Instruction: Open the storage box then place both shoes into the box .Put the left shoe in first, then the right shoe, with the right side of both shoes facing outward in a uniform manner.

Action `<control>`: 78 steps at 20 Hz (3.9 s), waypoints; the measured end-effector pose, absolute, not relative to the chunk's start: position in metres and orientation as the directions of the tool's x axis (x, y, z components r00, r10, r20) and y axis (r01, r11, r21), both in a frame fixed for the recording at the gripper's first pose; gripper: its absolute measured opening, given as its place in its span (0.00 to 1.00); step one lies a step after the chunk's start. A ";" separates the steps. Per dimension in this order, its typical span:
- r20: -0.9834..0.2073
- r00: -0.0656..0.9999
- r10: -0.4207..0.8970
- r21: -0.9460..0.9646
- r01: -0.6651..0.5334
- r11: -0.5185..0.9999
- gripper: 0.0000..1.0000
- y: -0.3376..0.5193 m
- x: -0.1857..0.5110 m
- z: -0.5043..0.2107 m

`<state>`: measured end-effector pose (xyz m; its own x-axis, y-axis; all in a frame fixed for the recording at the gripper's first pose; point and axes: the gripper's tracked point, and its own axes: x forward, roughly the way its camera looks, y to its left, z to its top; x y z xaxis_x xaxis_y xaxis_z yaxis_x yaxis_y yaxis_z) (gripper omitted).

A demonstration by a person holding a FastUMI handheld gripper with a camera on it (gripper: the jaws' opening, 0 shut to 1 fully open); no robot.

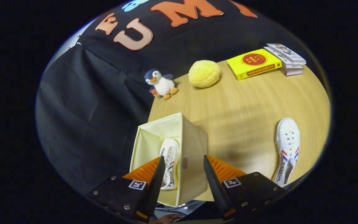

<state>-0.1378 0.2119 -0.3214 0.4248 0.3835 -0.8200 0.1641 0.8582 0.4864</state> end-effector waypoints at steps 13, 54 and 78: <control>-0.929 0.360 0.079 0.209 0.337 0.918 0.79 0.020 -0.228 -0.396; -0.840 0.540 -0.047 0.008 0.098 0.995 0.29 -0.051 -0.208 -0.482; -0.835 0.547 0.067 0.142 0.096 0.985 0.01 0.047 -0.139 -0.371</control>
<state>-0.1388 0.0474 -0.3710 0.5465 0.0671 -0.8348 0.0960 0.9852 0.1420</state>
